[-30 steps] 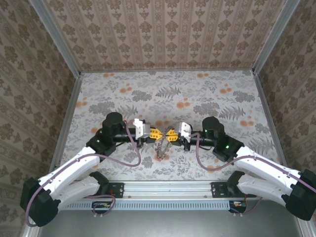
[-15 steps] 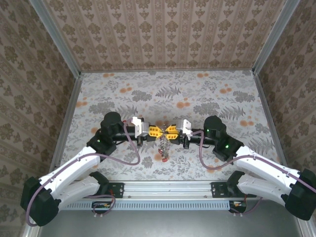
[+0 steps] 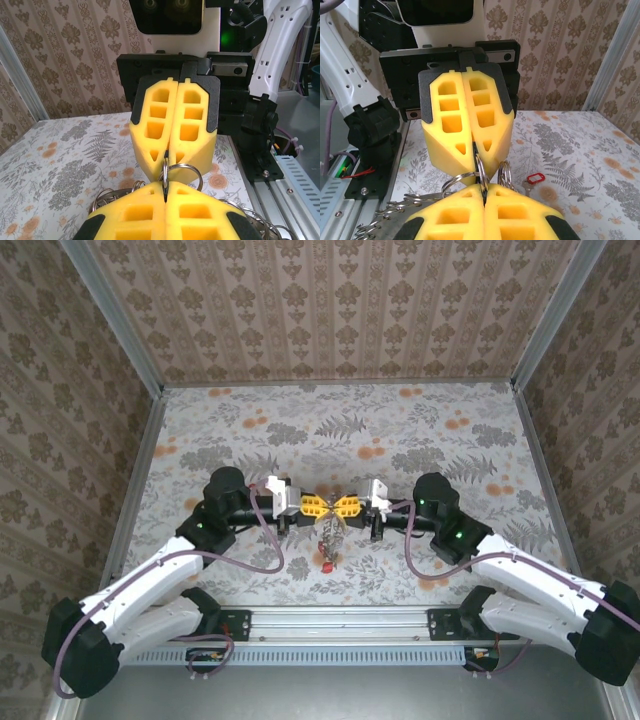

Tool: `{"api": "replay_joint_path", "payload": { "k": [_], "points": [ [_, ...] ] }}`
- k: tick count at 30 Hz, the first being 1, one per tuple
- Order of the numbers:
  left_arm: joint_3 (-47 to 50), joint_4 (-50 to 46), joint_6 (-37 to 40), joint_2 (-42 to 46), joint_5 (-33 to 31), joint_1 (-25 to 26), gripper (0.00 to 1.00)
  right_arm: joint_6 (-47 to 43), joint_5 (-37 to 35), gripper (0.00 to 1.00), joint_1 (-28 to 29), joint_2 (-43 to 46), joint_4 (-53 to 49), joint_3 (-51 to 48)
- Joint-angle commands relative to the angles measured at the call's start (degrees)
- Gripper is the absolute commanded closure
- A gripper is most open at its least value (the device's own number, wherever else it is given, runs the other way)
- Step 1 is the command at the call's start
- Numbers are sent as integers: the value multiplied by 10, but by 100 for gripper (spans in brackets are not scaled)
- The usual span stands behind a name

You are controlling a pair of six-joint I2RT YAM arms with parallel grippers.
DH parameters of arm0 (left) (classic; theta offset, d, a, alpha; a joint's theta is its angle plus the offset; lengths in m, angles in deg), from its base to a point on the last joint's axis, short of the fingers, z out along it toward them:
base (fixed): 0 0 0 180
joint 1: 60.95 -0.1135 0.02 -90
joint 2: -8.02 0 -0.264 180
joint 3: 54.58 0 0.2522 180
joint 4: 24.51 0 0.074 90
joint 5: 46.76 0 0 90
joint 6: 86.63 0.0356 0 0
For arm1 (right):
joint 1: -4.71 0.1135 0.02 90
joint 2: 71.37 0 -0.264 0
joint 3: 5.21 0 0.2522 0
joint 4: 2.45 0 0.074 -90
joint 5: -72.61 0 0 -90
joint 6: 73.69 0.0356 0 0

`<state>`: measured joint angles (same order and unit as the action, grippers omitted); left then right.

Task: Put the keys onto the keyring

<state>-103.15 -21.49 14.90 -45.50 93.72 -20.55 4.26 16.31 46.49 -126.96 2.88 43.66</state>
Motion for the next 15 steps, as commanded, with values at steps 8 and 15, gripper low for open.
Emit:
{"api": "replay_joint_path", "payload": {
  "k": [8,15],
  "points": [
    [-27,-208,106,58,-64,-3,68,-222,-101,100,31,29,-250,82],
    [-40,-236,108,41,-43,-4,66,-289,-181,100,74,22,-254,90]
  ]
}}
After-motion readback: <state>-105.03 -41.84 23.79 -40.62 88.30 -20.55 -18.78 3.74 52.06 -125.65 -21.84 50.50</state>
